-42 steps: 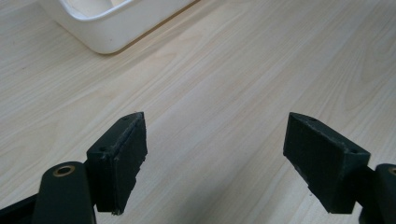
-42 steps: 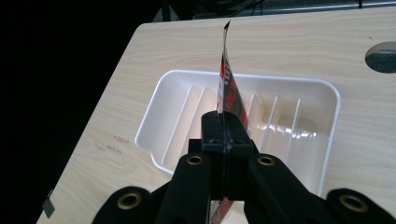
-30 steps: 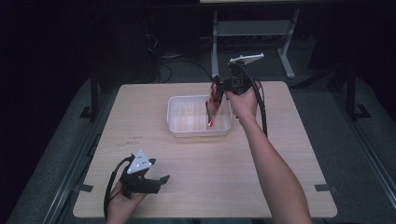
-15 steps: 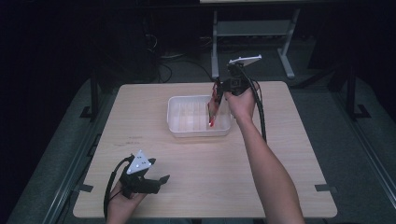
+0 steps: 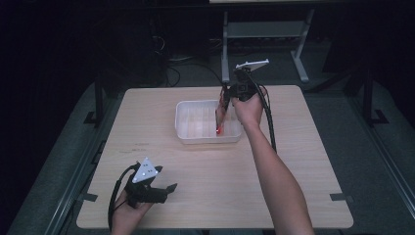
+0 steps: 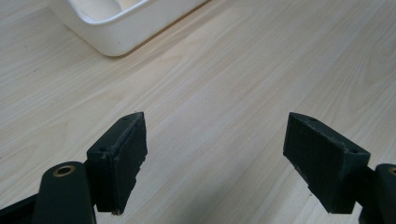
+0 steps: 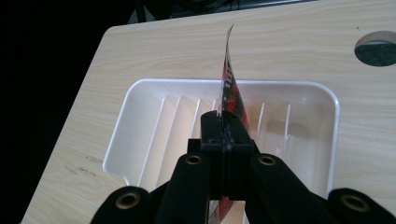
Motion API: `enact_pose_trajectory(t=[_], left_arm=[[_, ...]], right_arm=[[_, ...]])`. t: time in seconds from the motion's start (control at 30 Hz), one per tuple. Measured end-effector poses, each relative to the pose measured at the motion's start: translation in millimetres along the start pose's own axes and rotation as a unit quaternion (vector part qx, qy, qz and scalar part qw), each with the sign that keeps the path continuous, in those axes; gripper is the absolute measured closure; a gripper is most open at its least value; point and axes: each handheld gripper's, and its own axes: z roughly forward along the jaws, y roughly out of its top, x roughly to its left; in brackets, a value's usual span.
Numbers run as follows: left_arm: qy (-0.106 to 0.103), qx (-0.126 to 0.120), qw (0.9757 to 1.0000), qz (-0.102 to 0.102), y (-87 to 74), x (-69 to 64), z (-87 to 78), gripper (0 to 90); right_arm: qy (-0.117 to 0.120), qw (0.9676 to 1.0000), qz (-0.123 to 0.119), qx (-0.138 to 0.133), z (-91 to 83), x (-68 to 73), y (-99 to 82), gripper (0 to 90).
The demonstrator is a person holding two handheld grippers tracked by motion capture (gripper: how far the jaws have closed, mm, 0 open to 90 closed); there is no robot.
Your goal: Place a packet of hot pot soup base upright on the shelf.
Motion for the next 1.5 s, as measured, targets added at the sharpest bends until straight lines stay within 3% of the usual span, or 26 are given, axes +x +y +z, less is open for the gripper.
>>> enact_pose_trajectory(t=[1.03, 1.5], left_arm=[[-0.004, -0.001, 1.0, 0.0, 0.6, 0.9, 2.1, 21.3], [-0.003, -0.002, 1.0, -0.003, 1.0, 1.7, 1.7, 21.3]], right_arm=[[0.017, 0.9997, 0.002, 0.016, 15.6, -4.9, -7.5, 84.1], [0.029, 0.9995, -0.006, 0.012, 7.2, -9.4, -9.5, 80.4]])
